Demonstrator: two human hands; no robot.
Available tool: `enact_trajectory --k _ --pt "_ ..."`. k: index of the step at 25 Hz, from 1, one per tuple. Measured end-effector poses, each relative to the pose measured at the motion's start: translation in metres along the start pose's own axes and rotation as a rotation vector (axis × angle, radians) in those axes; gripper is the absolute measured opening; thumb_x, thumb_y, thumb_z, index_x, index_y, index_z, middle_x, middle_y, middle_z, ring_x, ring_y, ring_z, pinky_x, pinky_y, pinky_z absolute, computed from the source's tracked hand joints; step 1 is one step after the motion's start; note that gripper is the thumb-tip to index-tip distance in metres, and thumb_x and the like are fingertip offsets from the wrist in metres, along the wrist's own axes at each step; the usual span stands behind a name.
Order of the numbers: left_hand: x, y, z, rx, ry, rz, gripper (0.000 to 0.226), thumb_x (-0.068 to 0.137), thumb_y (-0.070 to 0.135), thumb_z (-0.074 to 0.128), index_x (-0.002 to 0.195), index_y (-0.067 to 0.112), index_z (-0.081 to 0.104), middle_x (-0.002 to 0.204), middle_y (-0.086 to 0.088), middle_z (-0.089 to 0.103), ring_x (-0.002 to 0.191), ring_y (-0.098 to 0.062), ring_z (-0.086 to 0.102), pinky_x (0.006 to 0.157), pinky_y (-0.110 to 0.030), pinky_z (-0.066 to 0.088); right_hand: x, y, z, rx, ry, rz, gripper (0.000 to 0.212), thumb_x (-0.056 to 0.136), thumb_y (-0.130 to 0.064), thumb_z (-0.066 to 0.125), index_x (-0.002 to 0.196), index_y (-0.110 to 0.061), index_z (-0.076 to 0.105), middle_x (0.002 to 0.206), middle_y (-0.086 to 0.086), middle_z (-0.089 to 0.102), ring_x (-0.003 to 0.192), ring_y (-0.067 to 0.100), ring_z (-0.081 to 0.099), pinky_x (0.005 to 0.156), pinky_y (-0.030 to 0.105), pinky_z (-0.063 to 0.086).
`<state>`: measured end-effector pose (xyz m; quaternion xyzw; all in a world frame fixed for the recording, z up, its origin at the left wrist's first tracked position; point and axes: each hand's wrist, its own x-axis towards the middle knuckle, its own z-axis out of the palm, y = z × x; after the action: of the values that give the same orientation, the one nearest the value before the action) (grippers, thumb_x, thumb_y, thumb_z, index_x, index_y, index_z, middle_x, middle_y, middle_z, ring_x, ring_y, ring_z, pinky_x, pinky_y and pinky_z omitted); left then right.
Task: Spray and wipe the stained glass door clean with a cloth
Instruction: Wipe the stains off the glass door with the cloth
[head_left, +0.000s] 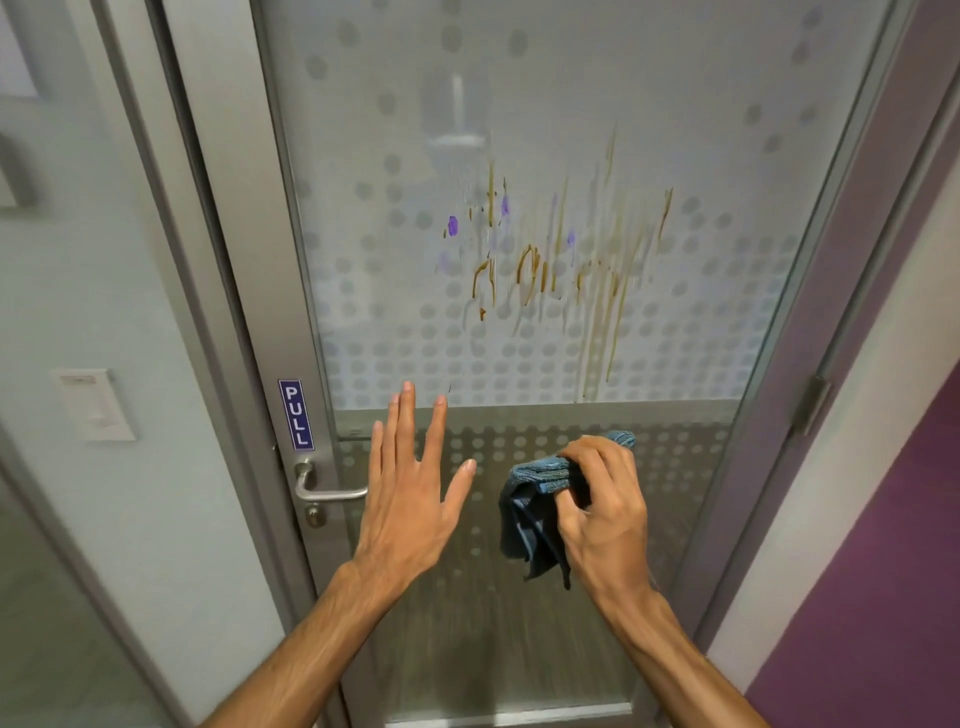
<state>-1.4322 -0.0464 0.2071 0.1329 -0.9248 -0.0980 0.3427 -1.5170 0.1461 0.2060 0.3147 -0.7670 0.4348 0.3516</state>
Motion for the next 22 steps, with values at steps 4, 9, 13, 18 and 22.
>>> enact_trajectory --k 4,9,13,18,22 --pt "0.043 -0.038 0.021 0.032 0.033 0.045 0.075 0.101 0.051 0.034 0.16 0.022 -0.002 0.167 -0.008 -0.018 0.155 -0.023 -0.016 0.126 -0.056 0.008 0.033 -0.001 0.066 0.019 0.016 -0.066 0.03 0.076 0.009 0.076 0.103 -0.002 0.068 0.11 0.009 0.064 0.11 0.02 0.056 0.097 0.007 0.036" --pt "0.078 -0.065 0.045 0.023 0.159 0.071 0.069 0.102 0.03 0.039 0.16 0.018 0.003 0.168 -0.012 -0.011 0.156 -0.026 -0.01 0.125 -0.058 0.01 0.077 0.001 0.142 -0.003 0.119 -0.212 0.018 0.085 0.0 0.073 0.102 0.0 0.068 0.113 0.014 0.065 0.112 0.027 0.059 0.086 0.033 0.055" --pt "0.092 -0.081 0.064 0.013 0.283 0.039 0.068 0.101 0.022 0.041 0.16 0.015 0.009 0.168 -0.014 -0.007 0.156 -0.026 -0.005 0.124 -0.058 0.012 0.096 0.018 0.196 -0.069 0.197 -0.415 0.015 0.1 -0.007 0.058 0.113 -0.004 0.063 0.132 0.018 0.051 0.116 0.031 0.061 0.072 0.032 0.061" --pt "0.09 -0.097 0.092 -0.006 0.411 0.043 0.067 0.096 0.011 0.041 0.158 0.012 0.015 0.168 -0.013 -0.002 0.156 -0.025 0.0 0.125 -0.057 0.012 0.093 0.073 0.239 -0.263 0.074 -0.723 0.044 0.102 -0.028 0.059 0.136 -0.002 0.049 0.158 0.023 0.038 0.149 0.037 0.036 0.112 0.058 0.042" --pt "0.09 -0.106 0.113 0.093 0.404 0.042 0.073 0.096 0.018 0.042 0.16 0.014 0.008 0.169 -0.009 -0.004 0.156 -0.025 -0.003 0.125 -0.058 0.009 0.09 0.086 0.242 -0.516 0.011 -0.738 0.069 0.103 -0.063 0.039 0.16 -0.027 0.025 0.169 0.006 0.019 0.157 0.023 0.016 0.121 0.068 0.013"
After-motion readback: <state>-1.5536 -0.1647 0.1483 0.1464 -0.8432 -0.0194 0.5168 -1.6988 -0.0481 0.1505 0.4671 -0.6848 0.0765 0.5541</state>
